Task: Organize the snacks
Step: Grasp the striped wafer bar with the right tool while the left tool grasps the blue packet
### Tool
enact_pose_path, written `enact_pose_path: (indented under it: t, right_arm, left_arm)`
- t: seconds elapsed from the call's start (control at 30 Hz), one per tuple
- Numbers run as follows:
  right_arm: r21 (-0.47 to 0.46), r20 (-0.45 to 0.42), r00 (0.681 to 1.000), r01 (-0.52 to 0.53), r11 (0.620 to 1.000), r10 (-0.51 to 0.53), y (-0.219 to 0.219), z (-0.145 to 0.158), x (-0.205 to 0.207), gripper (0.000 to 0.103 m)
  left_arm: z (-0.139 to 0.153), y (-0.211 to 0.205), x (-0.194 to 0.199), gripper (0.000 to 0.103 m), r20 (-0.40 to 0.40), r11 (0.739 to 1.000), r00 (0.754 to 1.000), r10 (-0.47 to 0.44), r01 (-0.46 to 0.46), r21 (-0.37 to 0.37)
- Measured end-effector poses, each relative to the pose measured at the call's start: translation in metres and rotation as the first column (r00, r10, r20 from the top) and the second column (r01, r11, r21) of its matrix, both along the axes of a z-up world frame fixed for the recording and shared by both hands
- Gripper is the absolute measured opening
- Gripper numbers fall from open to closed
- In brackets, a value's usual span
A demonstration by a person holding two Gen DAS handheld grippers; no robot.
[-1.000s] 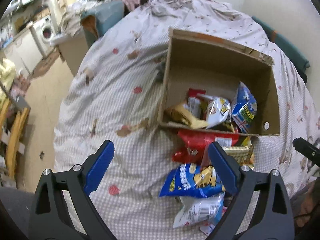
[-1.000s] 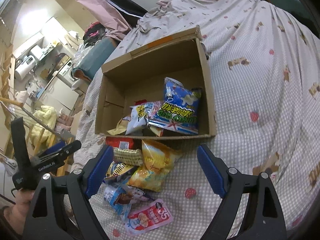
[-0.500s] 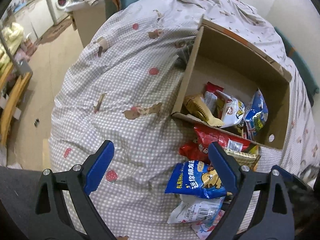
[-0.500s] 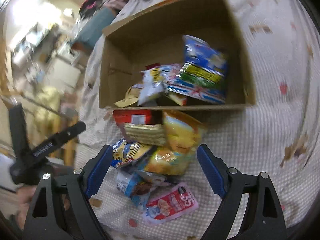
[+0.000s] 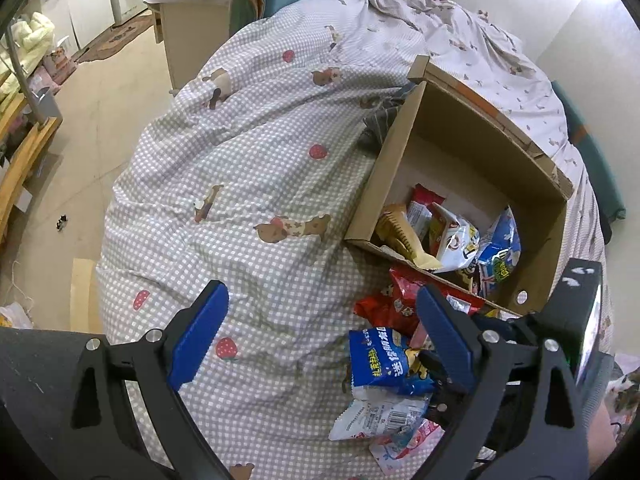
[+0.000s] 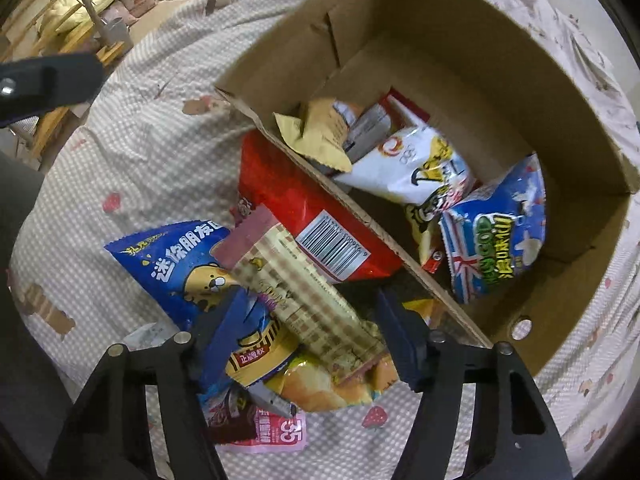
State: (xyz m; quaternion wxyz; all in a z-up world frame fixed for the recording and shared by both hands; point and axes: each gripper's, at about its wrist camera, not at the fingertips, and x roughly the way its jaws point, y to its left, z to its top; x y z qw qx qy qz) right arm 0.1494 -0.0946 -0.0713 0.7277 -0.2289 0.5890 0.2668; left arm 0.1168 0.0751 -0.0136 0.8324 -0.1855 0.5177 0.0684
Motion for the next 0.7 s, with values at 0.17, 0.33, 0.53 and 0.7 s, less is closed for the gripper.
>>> enact_pose_path:
  t: [0.17, 0.33, 0.53, 0.7]
  right_arm:
    - [0.051, 0.007, 1.000, -0.012, 0.999, 0.011, -0.003, 0.006, 0.000, 0.031]
    - [0.225, -0.016, 0.998, 0.063, 0.972, -0.060, -0.035, 0.033, -0.010, 0.028]
    - [0.441, -0.048, 0.954, 0.286, 0.851, -0.296, -0.115, 0.052, -0.029, 0.028]
    - [0.513, -0.068, 0.918, 0.369, 0.775, -0.392, -0.151, 0.048, -0.048, 0.028]
  left_arm:
    - [-0.002, -0.004, 0.003, 0.093, -0.012, 1.000, 1.000, -0.019, 0.019, 0.007]
    - [-0.012, -0.008, 0.003, 0.093, -0.046, 0.999, 0.998, -0.035, 0.036, 0.015]
    - [-0.042, -0.037, 0.005, 0.093, -0.134, 0.992, 0.982, -0.129, 0.127, -0.030]
    - [-0.072, -0.069, 0.011, 0.093, -0.206, 0.969, 0.949, -0.240, 0.220, -0.115]
